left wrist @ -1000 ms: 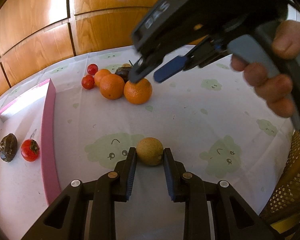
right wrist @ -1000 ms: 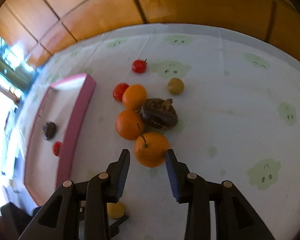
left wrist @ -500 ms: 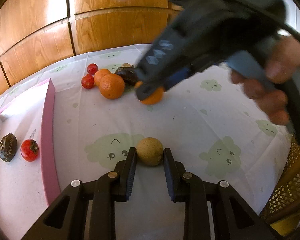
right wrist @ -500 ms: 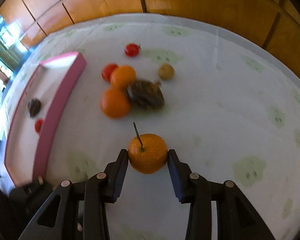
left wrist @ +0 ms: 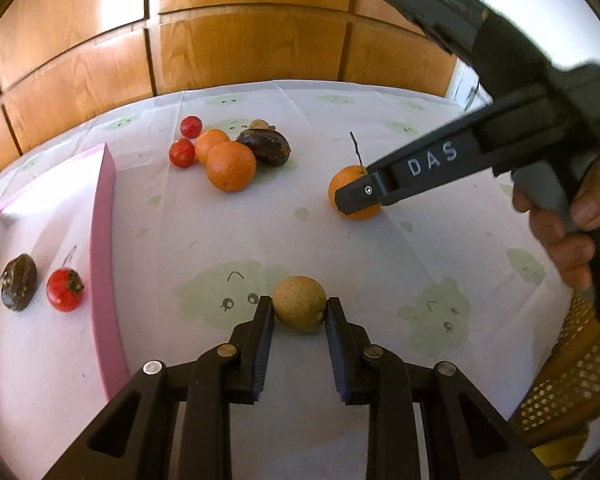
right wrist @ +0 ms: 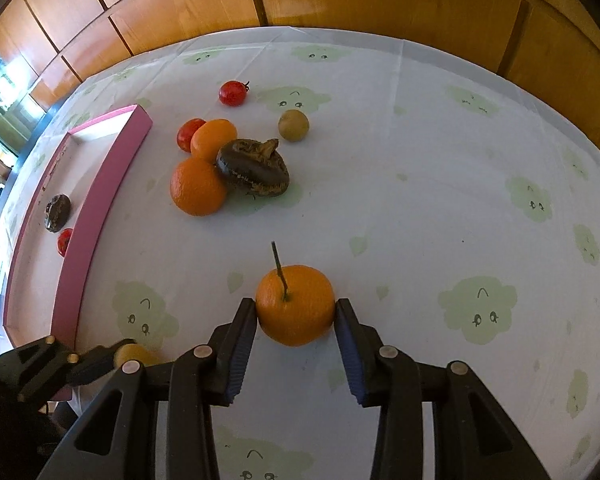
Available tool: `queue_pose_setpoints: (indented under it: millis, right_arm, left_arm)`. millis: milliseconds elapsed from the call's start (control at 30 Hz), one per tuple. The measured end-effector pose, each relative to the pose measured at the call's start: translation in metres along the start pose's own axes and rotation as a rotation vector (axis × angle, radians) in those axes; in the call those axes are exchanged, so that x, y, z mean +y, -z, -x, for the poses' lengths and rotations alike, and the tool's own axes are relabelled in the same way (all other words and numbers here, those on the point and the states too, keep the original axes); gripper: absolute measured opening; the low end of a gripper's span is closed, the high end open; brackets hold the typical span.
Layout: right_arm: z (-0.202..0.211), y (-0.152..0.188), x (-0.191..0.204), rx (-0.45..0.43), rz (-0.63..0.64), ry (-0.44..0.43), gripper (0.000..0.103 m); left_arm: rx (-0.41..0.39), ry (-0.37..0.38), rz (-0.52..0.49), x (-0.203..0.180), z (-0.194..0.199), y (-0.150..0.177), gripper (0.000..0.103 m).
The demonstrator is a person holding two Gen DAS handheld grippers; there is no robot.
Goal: Organize fruits
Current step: 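Grasp the stemmed mandarin orange with the right tool while the left tool holds the tan fruit, then carry the tan fruit into the pink tray and open the left tool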
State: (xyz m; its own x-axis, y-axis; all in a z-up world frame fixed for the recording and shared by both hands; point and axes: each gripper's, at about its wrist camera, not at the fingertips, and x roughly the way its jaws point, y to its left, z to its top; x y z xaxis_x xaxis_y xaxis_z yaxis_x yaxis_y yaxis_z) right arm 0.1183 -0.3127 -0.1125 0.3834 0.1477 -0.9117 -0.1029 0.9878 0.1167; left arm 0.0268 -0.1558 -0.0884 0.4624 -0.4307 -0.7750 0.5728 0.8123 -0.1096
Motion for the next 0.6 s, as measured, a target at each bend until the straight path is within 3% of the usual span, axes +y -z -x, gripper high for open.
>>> queue_pose_setpoints:
  millis: [467,600]
  right_arm:
    - [-0.003,0.002,0.009,0.007,0.006,0.010,0.041]
    - [-0.005,0.001,0.013,0.004,0.016,0.026,0.041]
  left_arm:
    - [-0.119,-0.031,0.162,0.035,0.067,-0.024,0.026]
    - [-0.162,0.001,0.242,0.055,0.088,-0.021,0.026]
